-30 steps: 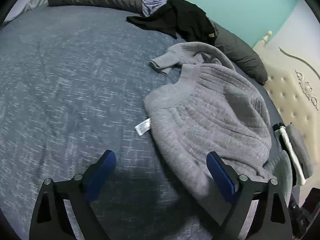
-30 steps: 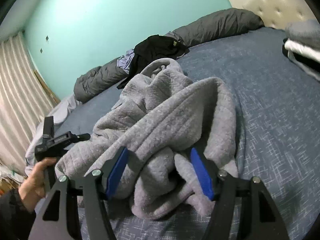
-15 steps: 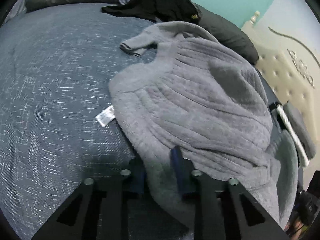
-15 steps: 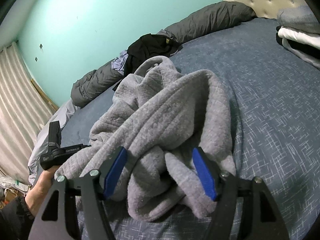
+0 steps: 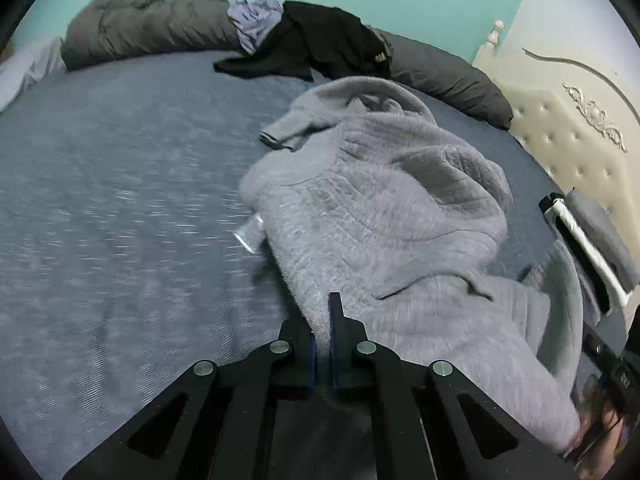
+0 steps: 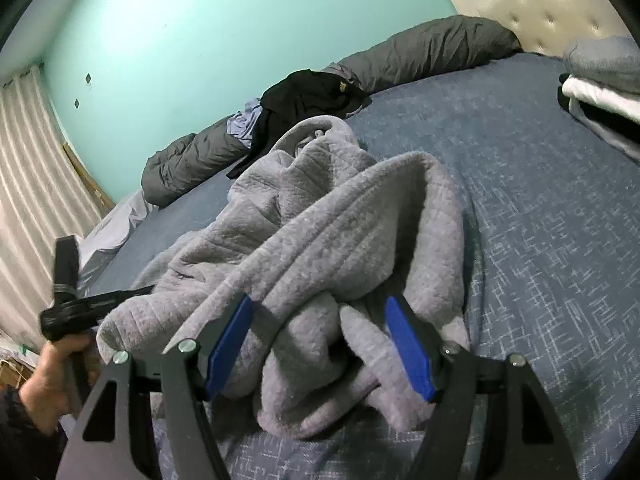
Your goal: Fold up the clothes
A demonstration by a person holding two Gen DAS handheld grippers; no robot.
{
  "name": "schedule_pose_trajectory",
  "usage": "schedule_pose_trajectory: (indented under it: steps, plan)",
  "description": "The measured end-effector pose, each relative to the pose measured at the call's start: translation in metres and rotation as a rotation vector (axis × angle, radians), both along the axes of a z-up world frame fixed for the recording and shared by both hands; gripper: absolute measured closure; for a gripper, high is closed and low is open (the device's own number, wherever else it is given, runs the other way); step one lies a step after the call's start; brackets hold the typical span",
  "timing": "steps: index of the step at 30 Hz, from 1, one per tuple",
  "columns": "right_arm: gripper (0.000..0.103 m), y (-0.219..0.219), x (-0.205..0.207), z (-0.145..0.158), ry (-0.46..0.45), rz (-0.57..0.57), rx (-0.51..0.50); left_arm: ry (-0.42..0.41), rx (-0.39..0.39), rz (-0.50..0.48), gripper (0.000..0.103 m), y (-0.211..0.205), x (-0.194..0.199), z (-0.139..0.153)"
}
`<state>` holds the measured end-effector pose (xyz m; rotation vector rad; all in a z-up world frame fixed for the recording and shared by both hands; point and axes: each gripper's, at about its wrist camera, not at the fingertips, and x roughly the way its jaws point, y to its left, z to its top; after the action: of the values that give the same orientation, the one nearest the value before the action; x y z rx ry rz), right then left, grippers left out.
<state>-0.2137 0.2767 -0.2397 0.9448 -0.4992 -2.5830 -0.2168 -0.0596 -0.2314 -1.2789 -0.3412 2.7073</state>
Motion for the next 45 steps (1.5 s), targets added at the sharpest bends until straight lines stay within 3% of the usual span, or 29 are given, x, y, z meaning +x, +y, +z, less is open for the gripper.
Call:
schedule_pose_trajectory:
  steps: [5, 13, 17, 22, 25, 26, 27, 29, 35, 45]
  plan:
    - [0.033, -0.001, 0.01, 0.002, 0.015, -0.008, 0.057, 0.006, -0.047, 0.046, 0.099, -0.018, 0.038, 0.033]
    - [0.033, 0.004, 0.035, 0.022, 0.04, -0.012, 0.025, 0.042, -0.108, 0.132, 0.099, -0.067, 0.12, 0.081]
    - [0.033, 0.007, 0.05, 0.027, 0.043, -0.001, 0.024, 0.024, -0.117, 0.203, 0.099, -0.101, 0.158, 0.082]
    - [0.032, 0.012, 0.059, 0.027, 0.033, -0.015, 0.015, -0.121, -0.025, 0.228, 0.095, -0.128, 0.171, 0.05]
    - [0.031, 0.016, 0.061, 0.027, 0.03, -0.03, 0.01, -0.105, -0.031, 0.273, 0.089, -0.137, 0.179, 0.054]
    - [0.03, 0.017, 0.061, 0.026, 0.028, -0.034, 0.009, -0.089, -0.036, 0.293, 0.082, -0.141, 0.18, 0.058]
    - [0.03, 0.019, 0.061, 0.024, 0.023, -0.037, 0.011, -0.077, -0.035, 0.303, 0.065, -0.145, 0.178, 0.061]
    - [0.03, 0.02, 0.058, 0.021, 0.008, -0.056, 0.024, -0.058, -0.029, 0.31, 0.046, -0.151, 0.174, 0.066]
    - [0.03, 0.034, 0.046, 0.007, -0.055, -0.13, 0.008, -0.087, -0.118, 0.228, 0.046, -0.148, 0.129, 0.052]
    - [0.026, 0.045, 0.021, -0.018, -0.185, -0.14, -0.042, -0.169, -0.119, 0.186, 0.045, -0.161, 0.047, 0.003]
